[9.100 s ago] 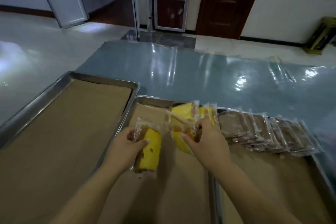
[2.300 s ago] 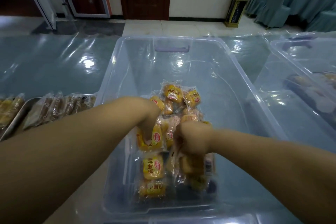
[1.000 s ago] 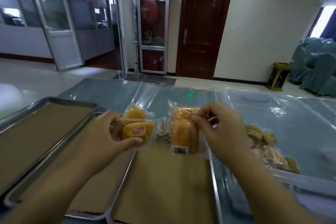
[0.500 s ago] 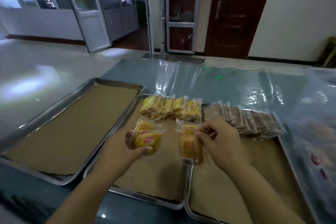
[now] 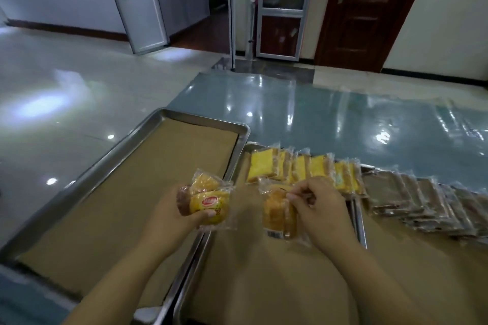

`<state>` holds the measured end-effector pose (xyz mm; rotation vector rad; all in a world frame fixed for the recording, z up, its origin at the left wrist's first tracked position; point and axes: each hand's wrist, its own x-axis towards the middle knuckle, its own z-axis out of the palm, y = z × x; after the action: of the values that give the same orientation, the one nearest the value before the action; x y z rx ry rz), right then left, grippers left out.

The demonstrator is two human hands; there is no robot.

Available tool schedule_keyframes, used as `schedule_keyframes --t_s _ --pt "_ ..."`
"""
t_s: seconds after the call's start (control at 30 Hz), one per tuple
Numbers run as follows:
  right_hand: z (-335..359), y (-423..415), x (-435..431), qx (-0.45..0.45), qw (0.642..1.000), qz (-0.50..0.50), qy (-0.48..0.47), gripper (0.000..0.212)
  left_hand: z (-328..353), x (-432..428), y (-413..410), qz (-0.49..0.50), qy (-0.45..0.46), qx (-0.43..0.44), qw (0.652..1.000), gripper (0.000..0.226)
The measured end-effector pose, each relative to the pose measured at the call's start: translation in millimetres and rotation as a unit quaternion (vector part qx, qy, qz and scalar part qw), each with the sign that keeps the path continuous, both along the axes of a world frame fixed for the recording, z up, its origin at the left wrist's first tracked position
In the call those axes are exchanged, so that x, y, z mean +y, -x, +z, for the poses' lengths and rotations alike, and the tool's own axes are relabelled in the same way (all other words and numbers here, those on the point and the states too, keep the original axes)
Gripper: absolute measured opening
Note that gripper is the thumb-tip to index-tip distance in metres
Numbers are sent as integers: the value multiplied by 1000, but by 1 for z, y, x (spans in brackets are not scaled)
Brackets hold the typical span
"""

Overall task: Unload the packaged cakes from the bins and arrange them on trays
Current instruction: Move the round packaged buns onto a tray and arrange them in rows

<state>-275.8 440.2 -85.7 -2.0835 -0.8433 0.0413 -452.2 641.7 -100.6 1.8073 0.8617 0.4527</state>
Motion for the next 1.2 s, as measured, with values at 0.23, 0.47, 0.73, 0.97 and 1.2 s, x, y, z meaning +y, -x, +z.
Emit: schedule_keyframes --t_s 0.23,0.47,0.73,0.97,1.2 --pt "2 -4 103 31 999 -34 -16 23 -15 96 -20 -25 23 0 999 43" --pt "-12 -29 202 99 989 -105 25 16 -29 195 -63 -72 51 -5 996 42" --pt "-38 -94 285 123 976 -141 115 15 -64 270 -138 -108 112 8 988 49" --pt "-68 -139 319 74 964 -148 206 18 -94 283 -208 -142 112 44 983 47" --pt "-87 -171 325 57 964 -174 194 5 -111 285 -245 -124 3 88 988 64"
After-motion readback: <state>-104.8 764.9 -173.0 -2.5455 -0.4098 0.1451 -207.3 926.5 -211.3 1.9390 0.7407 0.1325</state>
